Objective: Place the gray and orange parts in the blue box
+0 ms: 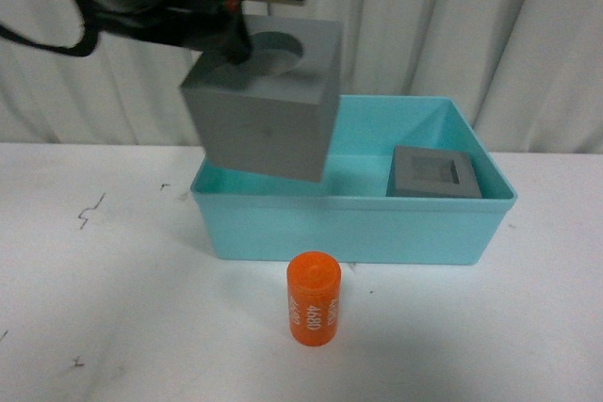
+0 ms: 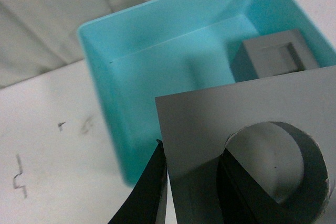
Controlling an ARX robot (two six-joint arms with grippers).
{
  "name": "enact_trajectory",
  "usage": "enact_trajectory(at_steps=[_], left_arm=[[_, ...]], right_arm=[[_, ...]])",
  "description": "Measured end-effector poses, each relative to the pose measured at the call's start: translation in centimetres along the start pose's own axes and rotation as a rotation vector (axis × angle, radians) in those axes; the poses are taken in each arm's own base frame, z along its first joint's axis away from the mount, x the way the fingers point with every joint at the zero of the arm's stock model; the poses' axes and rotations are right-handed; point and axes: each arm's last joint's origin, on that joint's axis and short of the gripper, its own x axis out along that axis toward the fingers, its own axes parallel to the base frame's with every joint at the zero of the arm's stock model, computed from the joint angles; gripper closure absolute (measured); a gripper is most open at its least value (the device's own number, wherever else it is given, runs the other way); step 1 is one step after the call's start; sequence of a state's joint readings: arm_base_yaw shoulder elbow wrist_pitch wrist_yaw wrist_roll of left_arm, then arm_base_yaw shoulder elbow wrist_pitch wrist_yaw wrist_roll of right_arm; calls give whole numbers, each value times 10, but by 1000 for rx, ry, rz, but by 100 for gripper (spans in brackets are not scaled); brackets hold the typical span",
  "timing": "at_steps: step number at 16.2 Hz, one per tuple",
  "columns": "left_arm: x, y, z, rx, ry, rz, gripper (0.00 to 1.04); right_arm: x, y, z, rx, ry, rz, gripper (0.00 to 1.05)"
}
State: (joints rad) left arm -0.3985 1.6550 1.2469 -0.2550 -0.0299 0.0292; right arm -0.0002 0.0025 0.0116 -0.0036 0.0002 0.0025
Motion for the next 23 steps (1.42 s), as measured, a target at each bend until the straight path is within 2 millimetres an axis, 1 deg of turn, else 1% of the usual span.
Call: enact_trajectory(at_steps=[2,3,5,6,8,9,10,11,13,14,16,19,23], left_arm=[[25,-22,13,12,28,-32,83],[39,-28,16,10,48,-34,83],[62,-34,24,-24,64,-28,83],[73,-37,32,-48,67,-19,83],[83,-41,49,-54,54,6,83],[88,-41,54,-53,59,27,84],[94,-41,55,-51,73,42,84],[100,-39,52,-50,90,54,84],[111,-27,44,-64,124,83,84],[115,-16,42,-82,130,116,84],[117,-3,40,-107,126,138,84],[122,3,26,-112,170,143,84],[125,12,17,-122,188,157,84]], right_arm=[[0,0,0,0,0,0,6],[0,0,0,0,0,0,6],[0,0,0,0,0,0,6],[0,0,0,0,0,0,6],[0,0,0,0,0,0,6],[0,0,0,0,0,0,6],[0,0,0,0,0,0,6],[0,0,0,0,0,0,6],[0,0,0,0,0,0,6],[0,0,0,0,0,0,6],[0,0,0,0,0,0,6],[0,0,0,0,0,0,6],[0,0,0,0,0,0,6]])
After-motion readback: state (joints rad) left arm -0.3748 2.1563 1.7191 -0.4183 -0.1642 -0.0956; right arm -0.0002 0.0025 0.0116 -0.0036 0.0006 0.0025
